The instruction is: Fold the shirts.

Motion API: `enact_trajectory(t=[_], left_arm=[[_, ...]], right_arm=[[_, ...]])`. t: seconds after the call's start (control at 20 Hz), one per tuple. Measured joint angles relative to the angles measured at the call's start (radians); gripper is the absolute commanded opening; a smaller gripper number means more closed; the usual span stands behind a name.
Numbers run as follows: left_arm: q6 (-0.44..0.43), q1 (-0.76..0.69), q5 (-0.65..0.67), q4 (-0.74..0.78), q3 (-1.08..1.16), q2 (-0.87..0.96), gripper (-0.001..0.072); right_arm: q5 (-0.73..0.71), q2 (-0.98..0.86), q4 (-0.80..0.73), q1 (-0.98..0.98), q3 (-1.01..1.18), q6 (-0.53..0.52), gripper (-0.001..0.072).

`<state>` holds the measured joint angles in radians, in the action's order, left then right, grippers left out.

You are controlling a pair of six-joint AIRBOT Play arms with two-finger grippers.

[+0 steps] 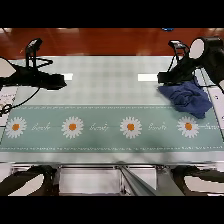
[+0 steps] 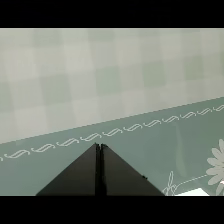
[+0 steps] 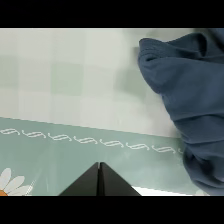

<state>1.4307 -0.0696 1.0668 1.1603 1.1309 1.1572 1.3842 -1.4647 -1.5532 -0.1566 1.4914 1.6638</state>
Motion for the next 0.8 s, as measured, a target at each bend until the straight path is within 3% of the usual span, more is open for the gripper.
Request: enact_trajectory(t=[0.25, 0.55, 0.6, 0.65, 0.7, 0.75, 0.8], left_arm=[[0.0, 0.0, 0.0, 0.0, 0.0, 0.0, 0.0022], [0.0, 0.0, -0.116, 0.0, 0.0, 0.006, 0.0025], [0.0, 0.0, -0.161, 0.0, 0.0, 0.012, 0.0072], [-0.001, 0.0, -0.205, 0.0, 0.0, 0.018, 0.0254], [-0.001, 0.0, -0.255, 0.0, 0.0, 0.026, 0.049], [-0.001, 0.0, -0.3, 0.0, 0.001, 0.033, 0.0509], [-0.001, 0.001, -0.348, 0.0, 0.002, 0.041, 0.0508]], right_arm=[[-0.037, 0.0, -0.014, 0.0, 0.0, -0.025, 0.0022], [-0.283, 0.0, -0.029, 0.0, 0.0, -0.047, 0.0022], [-0.343, 0.0, -0.028, 0.0, 0.0, -0.047, 0.0023], [-0.396, 0.0, -0.027, 0.0, 0.0, -0.048, 0.0023], [-0.451, 0.0, -0.021, 0.0, 0.0, -0.048, 0.0023], [-0.502, 0.0, -0.014, 0.0, 0.0, -0.048, 0.0065], [-0.551, 0.0, -0.009, 0.0, 0.0, -0.048, 0.0333]])
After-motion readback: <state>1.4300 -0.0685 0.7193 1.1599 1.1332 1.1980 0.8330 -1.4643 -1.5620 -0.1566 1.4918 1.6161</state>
